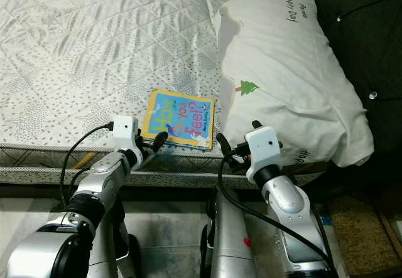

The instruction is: Clean up the room

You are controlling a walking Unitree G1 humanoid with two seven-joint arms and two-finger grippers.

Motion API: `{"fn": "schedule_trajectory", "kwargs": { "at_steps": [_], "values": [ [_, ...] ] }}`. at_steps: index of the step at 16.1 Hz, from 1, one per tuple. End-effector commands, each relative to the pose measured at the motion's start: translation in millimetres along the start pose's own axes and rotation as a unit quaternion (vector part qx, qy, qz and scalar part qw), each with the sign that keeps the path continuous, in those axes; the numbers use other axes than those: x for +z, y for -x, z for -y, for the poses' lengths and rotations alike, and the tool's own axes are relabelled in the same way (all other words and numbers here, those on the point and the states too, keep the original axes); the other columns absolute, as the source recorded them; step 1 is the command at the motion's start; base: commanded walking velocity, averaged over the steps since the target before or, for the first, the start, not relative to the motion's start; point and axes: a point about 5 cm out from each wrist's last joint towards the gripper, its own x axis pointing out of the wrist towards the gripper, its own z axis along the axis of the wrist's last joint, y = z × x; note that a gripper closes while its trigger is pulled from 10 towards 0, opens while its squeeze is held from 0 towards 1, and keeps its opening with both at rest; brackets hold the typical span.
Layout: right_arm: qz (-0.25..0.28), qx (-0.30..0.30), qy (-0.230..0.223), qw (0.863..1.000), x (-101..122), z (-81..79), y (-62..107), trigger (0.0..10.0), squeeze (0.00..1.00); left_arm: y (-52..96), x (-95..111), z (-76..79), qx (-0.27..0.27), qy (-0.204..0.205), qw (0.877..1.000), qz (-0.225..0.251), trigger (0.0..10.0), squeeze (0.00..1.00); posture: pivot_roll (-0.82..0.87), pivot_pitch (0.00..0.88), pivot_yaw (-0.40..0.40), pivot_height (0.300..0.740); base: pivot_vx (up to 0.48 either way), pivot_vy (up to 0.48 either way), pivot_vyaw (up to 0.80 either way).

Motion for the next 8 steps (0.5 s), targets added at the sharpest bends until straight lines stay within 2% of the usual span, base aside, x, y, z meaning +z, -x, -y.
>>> {"fn": "schedule_trajectory", "kwargs": {
  "at_steps": [1,5,7,8],
  "values": [
    [-0.009,-0.006,0.001,1.0,-4.3,2.4,2.7,10.0,0.0,2.2,-6.7,5.2,-0.011,-0.001,1.0,-0.008,10.0,0.0,-0.09,0.256,-0.076,0.532,0.0,0.0,0.0],
    [-0.007,-0.008,0.001,1.0,-4.5,3.6,1.6,10.0,0.0,15.9,-0.1,-0.5,0.008,-0.002,0.999,0.033,10.0,0.0,-0.07,0.245,-0.071,0.532,0.0,0.0,0.0],
    [-0.007,-0.006,-0.002,1.0,-5.8,1.6,-0.8,10.0,0.0,35.6,6.8,-4.6,0.032,-0.01,0.997,0.071,10.0,0.0,-0.05,0.238,-0.073,0.532,0.0,0.0,0.0],
    [-0.006,-0.005,-0.003,1.0,-6.1,0.8,-1.6,10.0,0.0,39.2,8.2,-5.7,0.039,-0.011,0.996,0.077,10.0,0.0,-0.04,0.233,-0.071,0.532,0.0,0.0,0.0]
  ]
}}
